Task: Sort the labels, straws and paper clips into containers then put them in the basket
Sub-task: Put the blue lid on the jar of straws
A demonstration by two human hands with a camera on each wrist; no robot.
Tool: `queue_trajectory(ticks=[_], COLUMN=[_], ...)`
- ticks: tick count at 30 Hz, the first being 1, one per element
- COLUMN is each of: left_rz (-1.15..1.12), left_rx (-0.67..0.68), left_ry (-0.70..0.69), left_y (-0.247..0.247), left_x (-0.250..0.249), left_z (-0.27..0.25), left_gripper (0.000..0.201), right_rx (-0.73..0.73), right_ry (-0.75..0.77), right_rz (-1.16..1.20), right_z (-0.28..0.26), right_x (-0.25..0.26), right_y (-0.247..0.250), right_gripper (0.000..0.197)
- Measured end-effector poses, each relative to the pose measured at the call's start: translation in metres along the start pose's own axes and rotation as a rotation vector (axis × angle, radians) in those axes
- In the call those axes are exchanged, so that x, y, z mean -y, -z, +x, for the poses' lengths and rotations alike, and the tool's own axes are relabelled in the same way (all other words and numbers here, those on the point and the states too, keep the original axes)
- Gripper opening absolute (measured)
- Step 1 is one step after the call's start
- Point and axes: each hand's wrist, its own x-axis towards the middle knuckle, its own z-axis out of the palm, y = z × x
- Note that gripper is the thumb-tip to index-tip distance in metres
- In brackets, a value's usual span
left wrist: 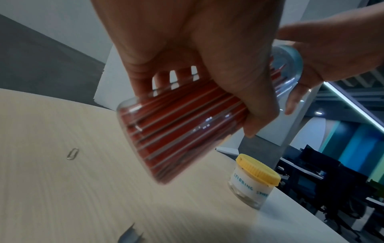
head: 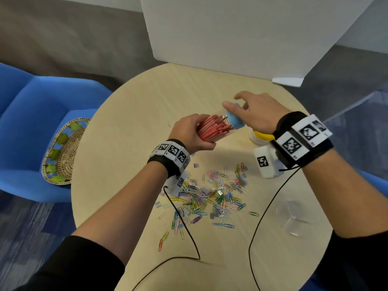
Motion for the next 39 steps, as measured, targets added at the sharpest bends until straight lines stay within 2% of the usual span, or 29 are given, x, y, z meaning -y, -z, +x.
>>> queue_trajectory(ticks=[2,4,7,10,12,13,15,16,17,18,19,21,22,24,25,28,30,32,35,36,37,39], left_rz=[0.003,0.002,0.033,0.053,0.058,0.054,0.049,0.040,0.022,-0.003,-0.013,0.017,0.045,0.079,0.086,0.074,0.072,0.089,0.101,0.104,0.104,0.088], left_rx=[-0.008,-0.005,0.000,-0.004,0.016,0.024,0.024,0.020,0.014,0.005,0.000,0.021,0.041,0.065,0.065,0.050,0.043,0.050,0.047,0.040,0.034,0.021], left_ry=[0.017,0.015,-0.014,-0.038,-0.042,-0.036,-0.017,-0.005,0.010,0.022,0.028,0.021,0.015,0.019,0.024,0.017,-0.001,-0.012,-0.019,-0.022,-0.026,-0.026], left_y=[0.006,0.013,0.021,0.028,0.033,0.036,0.042,0.044,0.046,0.048,0.050,0.056,0.060,0.068,0.072,0.083,0.090,0.094,0.101,0.102,0.104,0.105], left_x=[0.001,-0.001,-0.009,-0.022,-0.030,-0.033,-0.036,-0.037,-0.038,-0.039,-0.041,-0.045,-0.047,-0.048,-0.048,-0.050,-0.055,-0.061,-0.066,-0.066,-0.067,-0.067], left_z=[-0.005,-0.012,-0.025,-0.039,-0.047,-0.051,-0.058,-0.062,-0.065,-0.069,-0.072,-0.081,-0.085,-0.094,-0.097,-0.109,-0.117,-0.124,-0.131,-0.132,-0.133,-0.136], left_gripper=[0.065,0.067,0.069,0.067,0.064,0.062,0.060,0.060,0.060,0.059,0.058,0.056,0.054,0.055,0.059,0.067,0.067,0.067,0.069,0.069,0.069,0.070], right_rx=[0.059,0.061,0.052,0.047,-0.020,-0.055,-0.067,-0.037,0.013,0.063,0.097,0.123,0.138,0.158,0.150,0.130,0.154,0.116,0.057,0.061,0.077,0.108], right_ry=[0.176,0.253,0.113,-0.074,-0.075,-0.044,0.082,0.172,0.249,0.293,0.292,0.172,0.084,-0.025,0.010,0.302,0.367,0.269,0.018,0.009,0.054,0.270], right_rz=[0.102,0.190,0.302,0.280,0.257,0.288,0.389,0.439,0.460,0.472,0.476,0.443,0.391,0.255,0.213,0.205,0.306,0.270,0.084,0.120,0.195,0.281], right_z=[-0.012,-0.022,-0.033,-0.045,-0.052,-0.056,-0.067,-0.074,-0.082,-0.088,-0.093,-0.099,-0.102,-0.109,-0.112,-0.128,-0.134,-0.135,-0.141,-0.141,-0.142,-0.146], right_x=[0.000,-0.001,0.011,0.027,0.026,0.025,0.023,0.023,0.025,0.026,0.026,0.033,0.036,0.037,0.037,0.043,0.052,0.065,0.075,0.074,0.073,0.070], right_y=[0.010,0.015,0.009,0.001,0.009,0.015,0.027,0.031,0.034,0.034,0.031,0.028,0.028,0.032,0.036,0.046,0.042,0.034,0.034,0.038,0.042,0.049], right_gripper=[0.060,0.055,0.047,0.087,0.098,0.096,0.071,0.056,0.049,0.052,0.056,0.052,0.058,0.083,0.090,0.093,0.072,0.051,0.088,0.089,0.083,0.063])
